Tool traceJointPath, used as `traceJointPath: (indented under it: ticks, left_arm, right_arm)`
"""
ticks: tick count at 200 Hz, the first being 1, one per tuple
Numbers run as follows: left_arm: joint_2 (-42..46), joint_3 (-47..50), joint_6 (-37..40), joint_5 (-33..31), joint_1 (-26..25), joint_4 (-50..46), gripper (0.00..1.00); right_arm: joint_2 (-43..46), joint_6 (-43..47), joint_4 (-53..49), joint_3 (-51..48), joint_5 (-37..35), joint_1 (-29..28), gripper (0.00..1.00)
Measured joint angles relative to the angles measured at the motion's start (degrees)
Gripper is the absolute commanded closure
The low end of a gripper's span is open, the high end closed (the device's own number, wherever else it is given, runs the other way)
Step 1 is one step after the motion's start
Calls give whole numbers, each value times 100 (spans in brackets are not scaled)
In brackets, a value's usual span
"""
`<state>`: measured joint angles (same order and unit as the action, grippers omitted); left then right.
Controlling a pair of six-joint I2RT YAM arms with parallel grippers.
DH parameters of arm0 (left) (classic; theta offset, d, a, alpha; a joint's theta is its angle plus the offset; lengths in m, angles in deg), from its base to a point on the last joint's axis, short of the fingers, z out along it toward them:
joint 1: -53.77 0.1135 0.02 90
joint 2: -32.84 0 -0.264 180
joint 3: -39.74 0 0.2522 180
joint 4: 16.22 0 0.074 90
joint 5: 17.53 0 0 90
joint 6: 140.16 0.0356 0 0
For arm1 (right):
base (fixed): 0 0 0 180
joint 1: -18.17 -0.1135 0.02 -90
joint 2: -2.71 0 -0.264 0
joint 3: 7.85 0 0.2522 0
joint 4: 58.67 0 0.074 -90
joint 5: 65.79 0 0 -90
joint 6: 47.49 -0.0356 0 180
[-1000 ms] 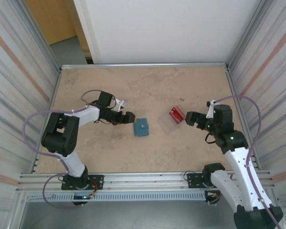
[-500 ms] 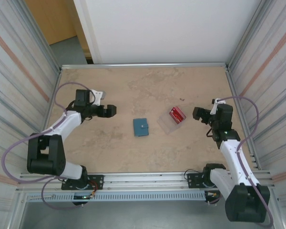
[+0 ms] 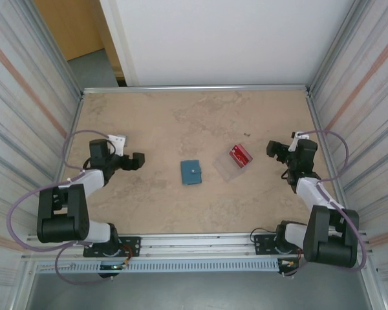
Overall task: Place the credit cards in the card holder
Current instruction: Reset both arms
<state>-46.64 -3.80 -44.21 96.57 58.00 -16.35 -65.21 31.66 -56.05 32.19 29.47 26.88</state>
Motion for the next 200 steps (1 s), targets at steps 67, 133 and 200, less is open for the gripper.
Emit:
traceJointPath:
  ticks: [67,133,200]
  left_arm:
    - [-46,114,-20,-229,0,1305,1]
    - [-745,935,13,-518,-302,3029,1]
    - [-752,715,-83,-1360,-352,3077,1]
  right_arm:
    - [-815,-2,1233,-210,33,-111,1]
    - [-1757,267,2603,-302,-315,-496,1]
    - [-2063,404,2857,-337,-704,-662,1]
